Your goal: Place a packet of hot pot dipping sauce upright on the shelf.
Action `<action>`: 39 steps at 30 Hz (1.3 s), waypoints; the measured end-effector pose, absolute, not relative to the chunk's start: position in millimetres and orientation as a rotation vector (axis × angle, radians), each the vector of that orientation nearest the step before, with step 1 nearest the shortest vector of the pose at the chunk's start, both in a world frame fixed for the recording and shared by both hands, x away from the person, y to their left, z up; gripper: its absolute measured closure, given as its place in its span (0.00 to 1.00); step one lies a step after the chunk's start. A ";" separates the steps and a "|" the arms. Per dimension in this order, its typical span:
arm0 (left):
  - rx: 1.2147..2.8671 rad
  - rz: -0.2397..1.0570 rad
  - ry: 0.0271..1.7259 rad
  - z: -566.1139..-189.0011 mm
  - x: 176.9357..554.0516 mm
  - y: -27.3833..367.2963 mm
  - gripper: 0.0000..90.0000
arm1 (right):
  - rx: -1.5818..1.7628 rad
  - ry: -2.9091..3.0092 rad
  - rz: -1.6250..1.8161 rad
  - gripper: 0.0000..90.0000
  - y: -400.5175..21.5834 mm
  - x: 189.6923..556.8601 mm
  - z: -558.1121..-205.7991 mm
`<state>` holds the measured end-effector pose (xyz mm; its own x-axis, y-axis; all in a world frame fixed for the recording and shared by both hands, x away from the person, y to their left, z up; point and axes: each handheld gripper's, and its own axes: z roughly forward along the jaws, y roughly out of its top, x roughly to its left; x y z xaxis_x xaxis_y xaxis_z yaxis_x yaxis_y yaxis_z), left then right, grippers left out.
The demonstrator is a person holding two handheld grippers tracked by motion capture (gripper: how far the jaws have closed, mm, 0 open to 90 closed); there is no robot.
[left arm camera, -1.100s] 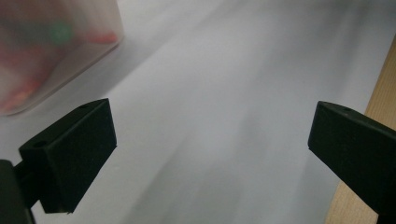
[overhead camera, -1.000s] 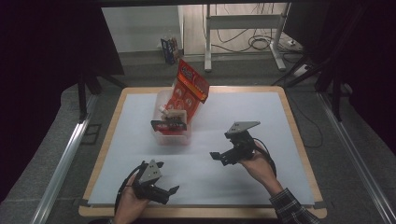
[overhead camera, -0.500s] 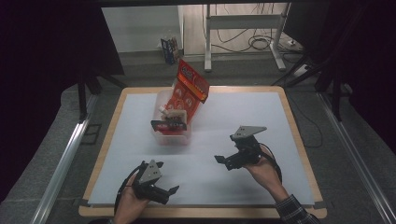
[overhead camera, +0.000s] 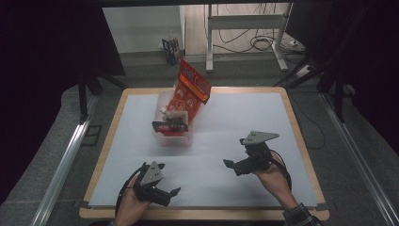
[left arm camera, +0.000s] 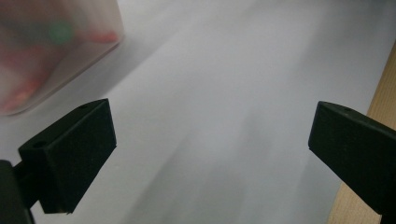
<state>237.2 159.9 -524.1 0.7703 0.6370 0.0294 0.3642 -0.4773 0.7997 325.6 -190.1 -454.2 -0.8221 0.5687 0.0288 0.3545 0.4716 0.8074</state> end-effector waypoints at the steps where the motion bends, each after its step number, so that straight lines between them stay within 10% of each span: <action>1: 2.119 0.410 0.744 -524.2 237.2 159.8 0.01 | 0.793 2.473 1.267 0.00 -191.4 324.8 -454.8; 39: 2.146 0.400 0.735 -526.4 237.4 156.6 0.01 | 0.865 2.447 1.161 0.00 -226.4 297.5 -473.3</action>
<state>237.4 156.6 -526.4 0.7797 0.6253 0.0326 0.3671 -0.4986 0.7853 297.5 -226.4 -473.3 -0.7748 0.6321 -0.0096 0.3923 0.4927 0.7768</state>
